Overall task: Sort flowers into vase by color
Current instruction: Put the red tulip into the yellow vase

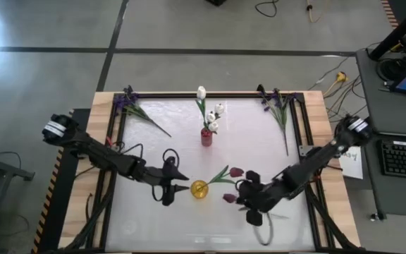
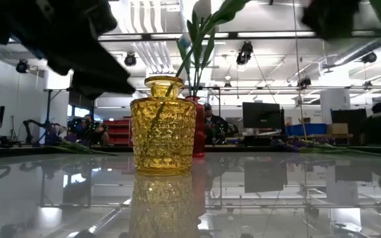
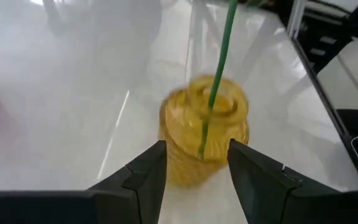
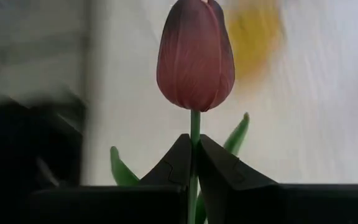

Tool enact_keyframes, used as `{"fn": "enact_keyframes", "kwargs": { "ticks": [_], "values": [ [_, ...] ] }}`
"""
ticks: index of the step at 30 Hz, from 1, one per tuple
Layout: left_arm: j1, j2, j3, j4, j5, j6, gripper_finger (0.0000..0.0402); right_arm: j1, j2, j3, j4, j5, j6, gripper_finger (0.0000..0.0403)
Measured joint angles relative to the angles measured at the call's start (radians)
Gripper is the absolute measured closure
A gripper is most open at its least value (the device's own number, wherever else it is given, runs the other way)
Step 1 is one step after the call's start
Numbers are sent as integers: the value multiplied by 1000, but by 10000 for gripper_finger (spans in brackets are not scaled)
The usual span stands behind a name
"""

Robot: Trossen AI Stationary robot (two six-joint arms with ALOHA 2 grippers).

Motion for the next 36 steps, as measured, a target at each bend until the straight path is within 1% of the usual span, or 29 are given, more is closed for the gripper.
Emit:
{"fn": "enact_keyframes", "kwargs": {
  "ticks": [3, 5, 8, 11, 14, 20, 22, 25, 27, 30, 34, 36],
  "values": [
    [-15, 59, 0, 3, 0, -60, 242, 0, -81, 1, 219, 19, -145, 390],
    [-24, 104, 8, 9, 0, -80, 242, 1, -109, -6, 353, 16, -239, 390],
    [-31, 165, 32, 20, 0, -90, 242, 0, -115, -7, 470, 15, -345, 390],
    [-31, 229, 76, 42, -7, -83, 242, 0, -92, 22, 539, 20, -461, 390],
    [-31, 305, 135, 41, -18, -55, 242, -3, -43, 70, 573, 28, -592, 390],
    [-30, 430, 244, 39, -19, -23, 242, -6, 43, 249, 585, 36, -800, 390],
    [-32, 447, 262, 15, -18, -22, 242, -12, 69, 312, 583, 65, -852, 390],
    [-33, 458, 288, -45, -18, -26, 242, -23, 95, 362, 568, 149, -938, 390],
    [-34, 454, 297, -104, -19, -44, 242, -42, 107, 379, 579, 175, -966, 390],
    [-45, 428, 298, -174, -19, -69, 241, -75, 126, 390, 586, 188, -960, 390],
    [-69, 394, 287, -246, -20, -109, 242, -110, 156, 389, 576, 188, -888, 390],
    [-87, 373, 277, -246, -37, -123, 242, -119, 167, 388, 575, 187, -861, 390]
  ]
}}
